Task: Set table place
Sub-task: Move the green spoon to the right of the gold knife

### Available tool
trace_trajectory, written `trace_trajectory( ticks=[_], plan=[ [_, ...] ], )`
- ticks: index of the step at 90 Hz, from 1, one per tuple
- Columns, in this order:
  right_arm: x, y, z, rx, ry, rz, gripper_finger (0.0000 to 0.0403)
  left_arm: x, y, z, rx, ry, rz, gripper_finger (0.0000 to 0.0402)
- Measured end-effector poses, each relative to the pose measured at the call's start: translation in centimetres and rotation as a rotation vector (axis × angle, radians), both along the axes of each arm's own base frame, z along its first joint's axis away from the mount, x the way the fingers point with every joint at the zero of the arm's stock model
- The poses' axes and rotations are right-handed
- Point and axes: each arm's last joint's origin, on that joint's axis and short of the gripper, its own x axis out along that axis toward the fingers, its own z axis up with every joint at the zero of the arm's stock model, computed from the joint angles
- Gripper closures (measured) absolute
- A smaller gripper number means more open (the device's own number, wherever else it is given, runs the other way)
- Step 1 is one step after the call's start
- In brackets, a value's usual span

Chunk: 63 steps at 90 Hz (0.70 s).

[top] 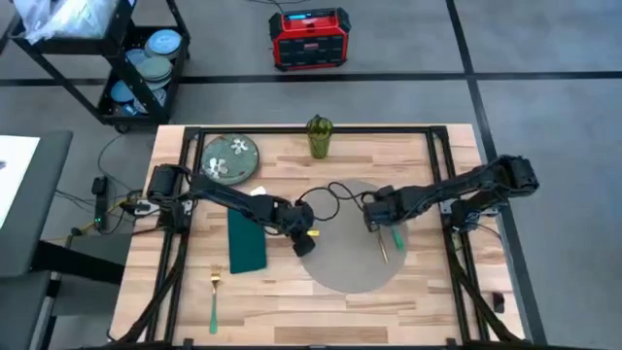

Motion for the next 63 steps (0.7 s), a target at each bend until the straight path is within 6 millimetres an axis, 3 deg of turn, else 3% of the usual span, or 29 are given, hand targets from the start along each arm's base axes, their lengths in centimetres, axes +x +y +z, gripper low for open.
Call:
trace_trajectory(
  ticks=[41, 63],
  plan=[
    [0.00, -0.01, 0.00, 0.021, -0.006, -0.037, 0.0401, -0.01, -0.14, 0.00, -0.016, -0.003, 0.039, 0.0402],
    [-0.01, 0.04, -0.01, 0.024, -0.003, -0.027, 0.0363, -0.02, -0.29, 0.00, -0.023, -0.003, 0.052, 0.0402]
  ],
)
